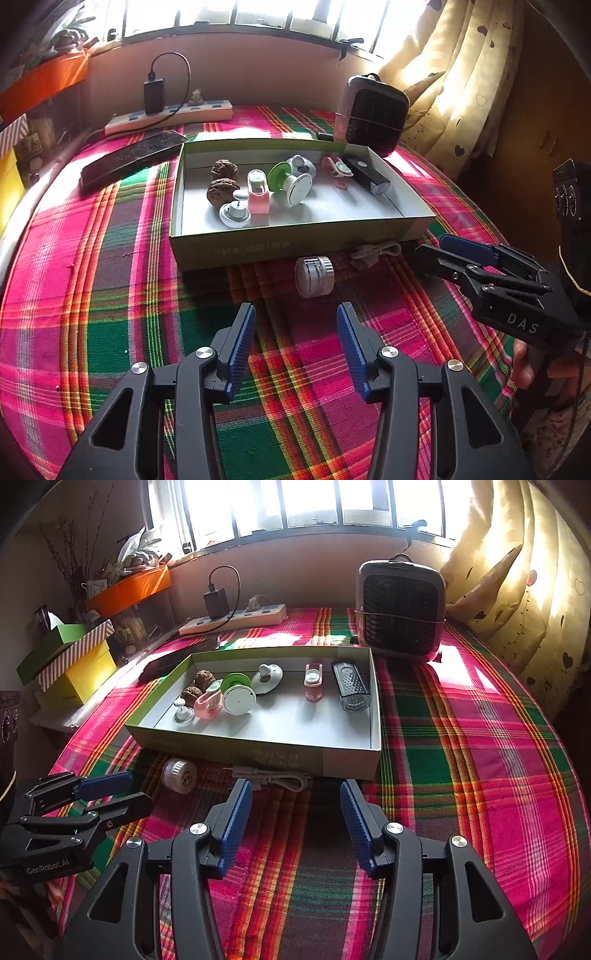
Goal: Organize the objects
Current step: 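Withdraw both grippers from the box back over the bedspread, then move the left gripper to the white ridged jar while the right gripper approaches the white USB cable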
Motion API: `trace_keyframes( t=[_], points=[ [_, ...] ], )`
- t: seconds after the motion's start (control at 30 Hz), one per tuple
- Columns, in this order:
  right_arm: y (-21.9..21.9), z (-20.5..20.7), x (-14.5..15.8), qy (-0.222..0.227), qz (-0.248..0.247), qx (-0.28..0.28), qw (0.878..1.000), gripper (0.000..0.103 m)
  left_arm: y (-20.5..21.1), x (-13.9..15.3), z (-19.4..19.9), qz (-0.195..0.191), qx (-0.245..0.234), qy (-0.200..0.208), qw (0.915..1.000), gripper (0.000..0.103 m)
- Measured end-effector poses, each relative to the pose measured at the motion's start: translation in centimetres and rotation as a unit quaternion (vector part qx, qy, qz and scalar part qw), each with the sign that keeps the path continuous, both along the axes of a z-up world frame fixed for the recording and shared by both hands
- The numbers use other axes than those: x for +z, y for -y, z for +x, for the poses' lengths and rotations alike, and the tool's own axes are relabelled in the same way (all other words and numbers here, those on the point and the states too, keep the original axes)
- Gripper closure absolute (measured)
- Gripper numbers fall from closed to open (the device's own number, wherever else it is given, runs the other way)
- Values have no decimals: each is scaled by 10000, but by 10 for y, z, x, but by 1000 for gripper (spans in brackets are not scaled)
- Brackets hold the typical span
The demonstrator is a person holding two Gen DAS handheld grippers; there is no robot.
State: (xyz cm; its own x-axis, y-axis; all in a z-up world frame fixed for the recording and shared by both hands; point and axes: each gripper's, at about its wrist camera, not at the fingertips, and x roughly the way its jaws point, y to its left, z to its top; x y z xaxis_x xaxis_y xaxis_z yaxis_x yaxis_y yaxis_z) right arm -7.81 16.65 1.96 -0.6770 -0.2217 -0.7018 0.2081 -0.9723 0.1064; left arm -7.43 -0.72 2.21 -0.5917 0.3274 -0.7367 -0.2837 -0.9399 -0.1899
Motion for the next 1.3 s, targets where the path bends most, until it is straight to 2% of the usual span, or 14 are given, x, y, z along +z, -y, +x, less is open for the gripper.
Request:
trace_keyframes(
  t=[0.53, 1.0, 1.3],
  points=[
    [-6, -16, -15, 348, -147, 48, 9993, 50, -26, -4, -26, -76, -70, 106, 9999, 58],
    [6, -31, -19, 518, -251, 775, 9953, 50, -6, -10, -32, -101, 158, 129, 9997, 58],
    [18, -18, -18, 532, -287, 1577, 9856, 50, -2, -10, -32, -107, 148, 102, 9998, 58]
  ],
)
